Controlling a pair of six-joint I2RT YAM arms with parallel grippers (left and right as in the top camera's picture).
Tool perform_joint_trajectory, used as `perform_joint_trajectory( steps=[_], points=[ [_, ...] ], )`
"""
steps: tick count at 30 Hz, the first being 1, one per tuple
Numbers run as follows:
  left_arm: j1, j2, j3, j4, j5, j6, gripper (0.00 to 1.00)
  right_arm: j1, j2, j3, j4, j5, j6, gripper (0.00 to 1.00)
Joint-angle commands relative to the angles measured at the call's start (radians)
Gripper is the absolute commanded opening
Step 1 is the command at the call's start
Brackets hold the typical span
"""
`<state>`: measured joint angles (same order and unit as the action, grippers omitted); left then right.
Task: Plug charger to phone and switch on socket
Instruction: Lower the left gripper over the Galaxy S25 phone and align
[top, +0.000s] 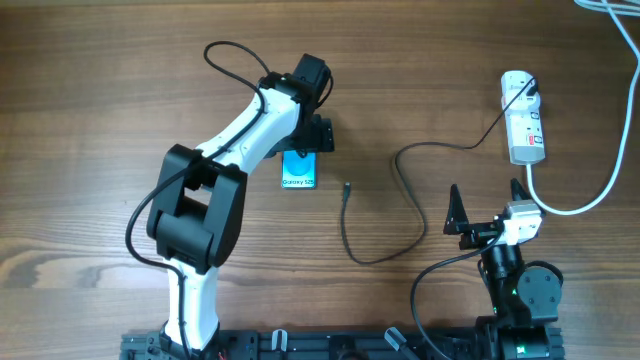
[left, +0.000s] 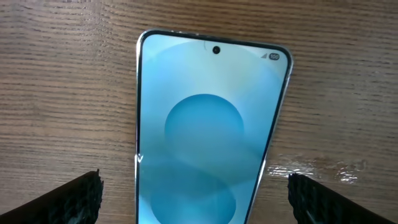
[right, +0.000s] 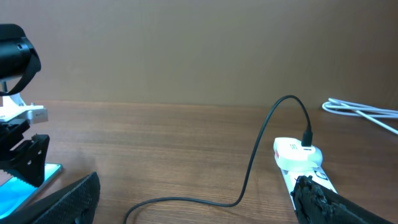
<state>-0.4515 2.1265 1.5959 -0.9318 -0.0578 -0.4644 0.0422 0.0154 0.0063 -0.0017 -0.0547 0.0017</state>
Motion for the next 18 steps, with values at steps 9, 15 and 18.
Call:
perform_joint_trajectory(
  steps=[9,15,18],
  points=[
    [0.000,0.080,-0.009,0.019,0.041,0.076,1.00,-0.004,-0.002,-0.001,0.003,0.010,-0.001,1.00],
    [0.000,0.096,-0.010,0.037,-0.004,0.076,1.00,-0.004,-0.002,-0.001,0.003,0.010,-0.001,1.00],
    [0.000,0.096,-0.010,0.032,-0.047,0.075,1.00,-0.004,-0.002,-0.001,0.003,0.010,-0.001,1.00]
  ],
)
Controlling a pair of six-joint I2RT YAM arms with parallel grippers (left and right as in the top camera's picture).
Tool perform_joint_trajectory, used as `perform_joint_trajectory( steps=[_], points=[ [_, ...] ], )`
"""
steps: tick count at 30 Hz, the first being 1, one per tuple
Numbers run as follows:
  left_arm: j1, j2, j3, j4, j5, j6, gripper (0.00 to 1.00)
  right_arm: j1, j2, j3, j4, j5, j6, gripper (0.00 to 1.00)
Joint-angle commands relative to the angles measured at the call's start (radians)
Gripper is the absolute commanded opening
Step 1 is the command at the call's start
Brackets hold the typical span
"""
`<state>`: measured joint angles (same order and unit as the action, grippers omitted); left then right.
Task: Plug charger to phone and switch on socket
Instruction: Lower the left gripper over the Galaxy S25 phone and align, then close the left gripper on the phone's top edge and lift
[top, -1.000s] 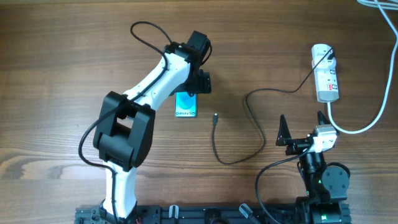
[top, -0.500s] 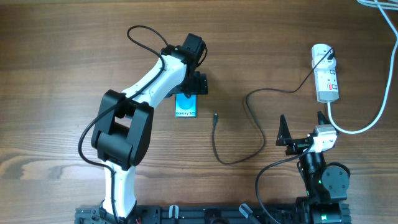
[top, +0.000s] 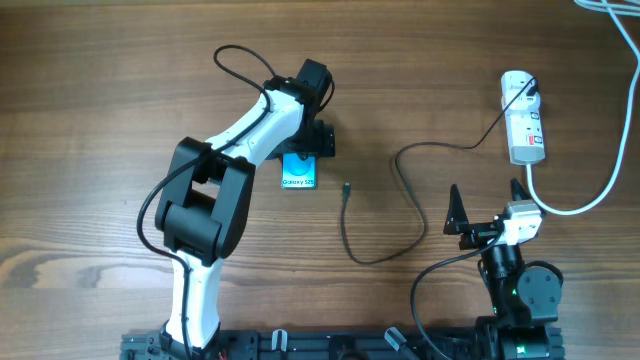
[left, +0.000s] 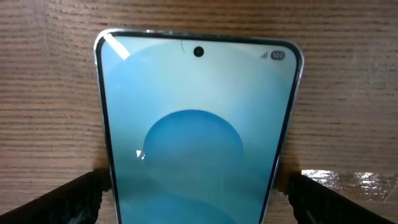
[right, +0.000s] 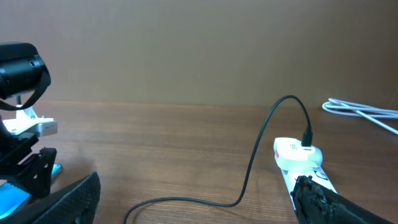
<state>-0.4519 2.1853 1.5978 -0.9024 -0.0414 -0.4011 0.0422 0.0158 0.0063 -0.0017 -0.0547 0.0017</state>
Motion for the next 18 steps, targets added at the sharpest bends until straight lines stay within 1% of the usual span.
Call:
perform_joint_trajectory(
  steps=[1,3,6,18],
  points=[
    [0.000,0.037,-0.012,-0.005,-0.053,0.012,1.00,-0.004,-0.002,-0.001,0.003,0.010,-0.001,1.00],
    [0.000,0.037,-0.012,-0.009,-0.003,0.014,1.00,-0.004,-0.002,-0.001,0.003,0.009,-0.001,1.00],
    [0.000,0.037,-0.017,0.009,0.044,0.058,1.00,-0.004,-0.002,-0.001,0.003,0.010,-0.001,1.00],
    [0.007,0.037,-0.057,0.018,0.043,0.058,1.00,-0.004,-0.002,-0.001,0.003,0.010,-0.001,1.00]
  ],
)
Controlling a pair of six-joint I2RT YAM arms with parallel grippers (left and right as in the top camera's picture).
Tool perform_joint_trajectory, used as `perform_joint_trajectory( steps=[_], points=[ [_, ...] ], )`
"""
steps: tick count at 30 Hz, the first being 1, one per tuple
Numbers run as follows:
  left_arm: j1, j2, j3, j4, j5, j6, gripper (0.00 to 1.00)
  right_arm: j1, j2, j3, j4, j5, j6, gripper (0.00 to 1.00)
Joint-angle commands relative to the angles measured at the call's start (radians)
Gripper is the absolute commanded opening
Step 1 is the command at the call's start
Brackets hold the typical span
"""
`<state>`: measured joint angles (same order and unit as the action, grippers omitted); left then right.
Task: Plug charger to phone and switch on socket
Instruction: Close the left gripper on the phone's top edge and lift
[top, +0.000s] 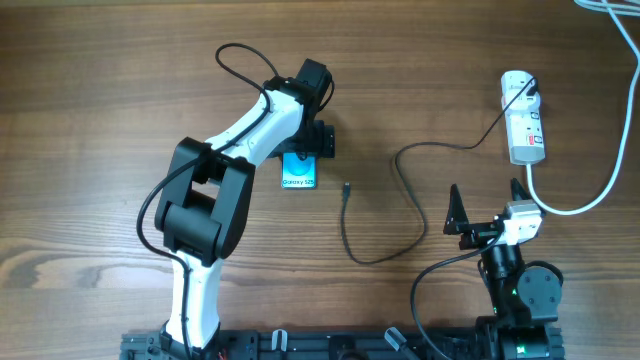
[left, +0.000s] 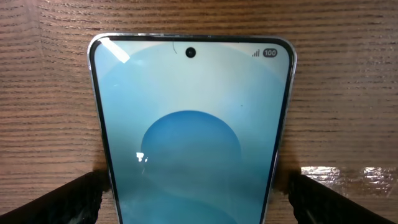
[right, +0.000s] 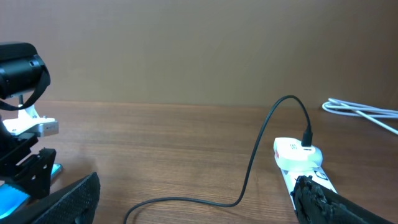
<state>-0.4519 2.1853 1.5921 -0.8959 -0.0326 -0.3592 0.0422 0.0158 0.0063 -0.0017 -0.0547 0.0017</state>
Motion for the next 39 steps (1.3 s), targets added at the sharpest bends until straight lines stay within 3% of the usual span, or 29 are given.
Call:
perform_joint_trajectory(
  steps=[1,11,17,19,30,33,39],
  points=[
    [0.010,0.037,-0.056,0.014,0.035,0.015,1.00,-0.004,-0.002,-0.001,0.003,0.010,-0.001,1.00],
    [0.036,0.037,-0.069,0.002,0.036,0.008,0.99,-0.004,-0.002,-0.001,0.003,0.010,-0.001,1.00],
    [0.035,0.037,-0.069,0.002,0.042,0.007,0.93,-0.004,-0.002,-0.001,0.003,0.010,-0.001,1.00],
    [0.035,0.037,-0.069,0.002,0.064,0.007,1.00,-0.004,-0.002,-0.001,0.003,0.010,-0.001,1.00],
    [-0.011,0.037,-0.069,0.002,0.066,-0.046,0.99,-0.004,-0.002,-0.001,0.003,0.010,-0.001,1.00],
    [-0.010,0.037,-0.069,0.003,0.066,-0.065,0.97,-0.004,-0.002,-0.001,0.003,0.010,-0.001,1.00],
    [-0.010,0.037,-0.069,0.003,0.065,-0.064,0.84,-0.004,-0.002,-0.001,0.003,0.010,-0.001,1.00]
  ],
)
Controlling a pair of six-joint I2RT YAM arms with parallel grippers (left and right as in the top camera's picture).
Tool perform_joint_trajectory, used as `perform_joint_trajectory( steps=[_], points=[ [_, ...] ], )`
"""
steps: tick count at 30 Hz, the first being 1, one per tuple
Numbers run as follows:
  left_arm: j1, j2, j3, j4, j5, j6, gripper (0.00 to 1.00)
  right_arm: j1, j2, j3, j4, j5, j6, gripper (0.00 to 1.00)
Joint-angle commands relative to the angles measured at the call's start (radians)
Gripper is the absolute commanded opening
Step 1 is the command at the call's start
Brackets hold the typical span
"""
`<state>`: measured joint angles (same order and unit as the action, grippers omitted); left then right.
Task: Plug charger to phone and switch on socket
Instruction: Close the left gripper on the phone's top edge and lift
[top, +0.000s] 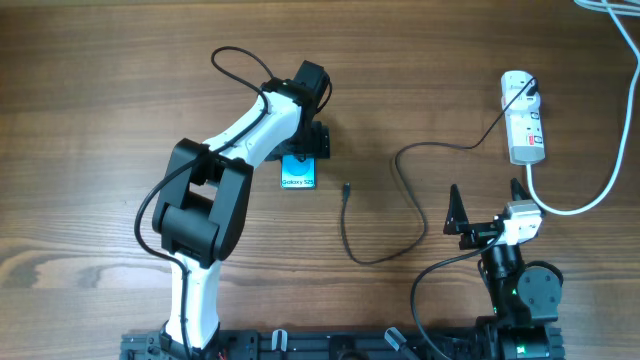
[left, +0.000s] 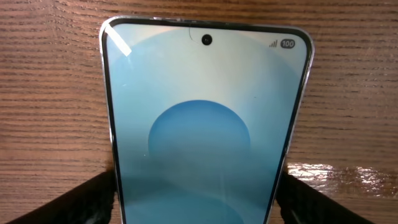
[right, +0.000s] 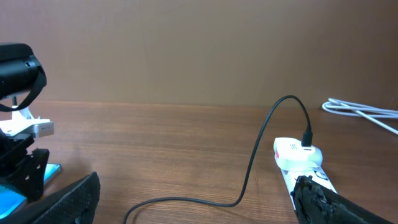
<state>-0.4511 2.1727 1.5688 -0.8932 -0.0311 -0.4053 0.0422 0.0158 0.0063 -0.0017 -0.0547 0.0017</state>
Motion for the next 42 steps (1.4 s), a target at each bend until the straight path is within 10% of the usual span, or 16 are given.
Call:
perform_joint_trajectory(
  steps=[1,30,42],
  points=[
    [-0.011,0.049,-0.046,0.000,0.063,-0.018,0.83,-0.004,-0.002,-0.001,0.003,0.010,-0.001,1.00],
    [-0.011,-0.105,0.002,-0.100,0.063,-0.030,0.64,-0.004,-0.002,-0.001,0.003,0.010,-0.001,1.00],
    [-0.011,-0.242,0.002,-0.242,0.364,-0.029,0.63,-0.004,-0.002,-0.001,0.003,0.010,-0.001,1.00]
  ],
)
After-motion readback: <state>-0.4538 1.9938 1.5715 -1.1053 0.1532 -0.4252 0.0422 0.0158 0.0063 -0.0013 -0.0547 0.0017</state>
